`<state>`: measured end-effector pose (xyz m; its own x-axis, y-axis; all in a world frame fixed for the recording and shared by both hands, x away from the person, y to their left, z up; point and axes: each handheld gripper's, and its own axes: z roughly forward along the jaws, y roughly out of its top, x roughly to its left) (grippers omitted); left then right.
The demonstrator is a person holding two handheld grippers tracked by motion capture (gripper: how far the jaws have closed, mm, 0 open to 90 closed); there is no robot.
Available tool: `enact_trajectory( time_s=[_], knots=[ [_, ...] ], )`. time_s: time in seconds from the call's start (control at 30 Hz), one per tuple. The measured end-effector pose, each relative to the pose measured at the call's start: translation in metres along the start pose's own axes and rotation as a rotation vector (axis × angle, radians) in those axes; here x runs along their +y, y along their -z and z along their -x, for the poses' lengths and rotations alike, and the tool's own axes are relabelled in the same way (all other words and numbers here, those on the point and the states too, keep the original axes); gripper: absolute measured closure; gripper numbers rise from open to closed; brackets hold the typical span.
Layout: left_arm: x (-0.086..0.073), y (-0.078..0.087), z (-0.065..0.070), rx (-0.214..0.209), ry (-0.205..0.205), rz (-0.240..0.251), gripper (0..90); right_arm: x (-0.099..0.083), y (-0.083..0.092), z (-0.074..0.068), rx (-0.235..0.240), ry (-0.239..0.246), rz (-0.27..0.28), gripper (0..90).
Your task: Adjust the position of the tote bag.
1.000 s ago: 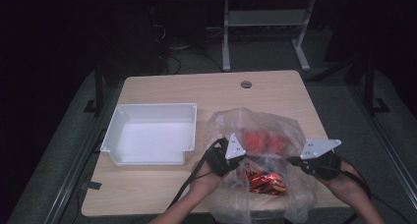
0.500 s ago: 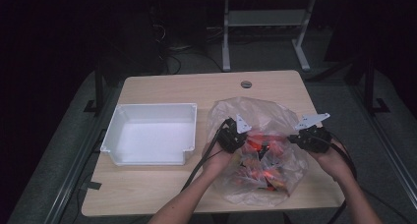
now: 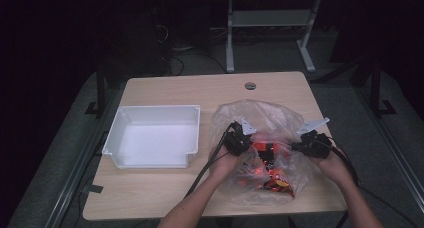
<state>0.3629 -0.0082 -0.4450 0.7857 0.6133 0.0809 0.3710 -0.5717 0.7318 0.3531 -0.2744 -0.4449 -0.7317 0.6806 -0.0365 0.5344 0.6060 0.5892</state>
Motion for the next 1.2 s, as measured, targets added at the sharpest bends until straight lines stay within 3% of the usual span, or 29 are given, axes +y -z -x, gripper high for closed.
enact_trajectory(
  time_s=[0.2, 0.33, 0.57, 0.8, 1.03, 1.2],
  knots=[
    [-0.001, 0.002, -0.002, -0.015, 0.024, -0.001, 89.3, -0.002, -0.001, 0.002, 0.023, -0.023, 0.008, 90.0],
    [0.000, 0.011, -0.004, -0.033, 0.032, 0.001, 82.7, -0.003, 0.006, 0.003, 0.022, -0.036, 0.038, 89.5],
    [0.005, 0.034, -0.003, -0.077, 0.030, 0.021, 72.2, -0.002, 0.027, 0.001, 0.038, -0.058, 0.091, 71.5],
    [0.012, 0.062, 0.000, -0.134, 0.001, 0.043, 65.0, 0.005, 0.052, -0.005, 0.052, -0.030, 0.144, 64.3],
    [0.014, 0.084, 0.010, -0.201, -0.064, 0.065, 62.3, 0.014, 0.075, -0.019, 0.064, 0.032, 0.179, 59.4],
    [0.013, 0.099, 0.018, -0.276, -0.099, 0.091, 61.1, 0.019, 0.087, -0.031, 0.100, 0.076, 0.197, 56.7]
  ],
)
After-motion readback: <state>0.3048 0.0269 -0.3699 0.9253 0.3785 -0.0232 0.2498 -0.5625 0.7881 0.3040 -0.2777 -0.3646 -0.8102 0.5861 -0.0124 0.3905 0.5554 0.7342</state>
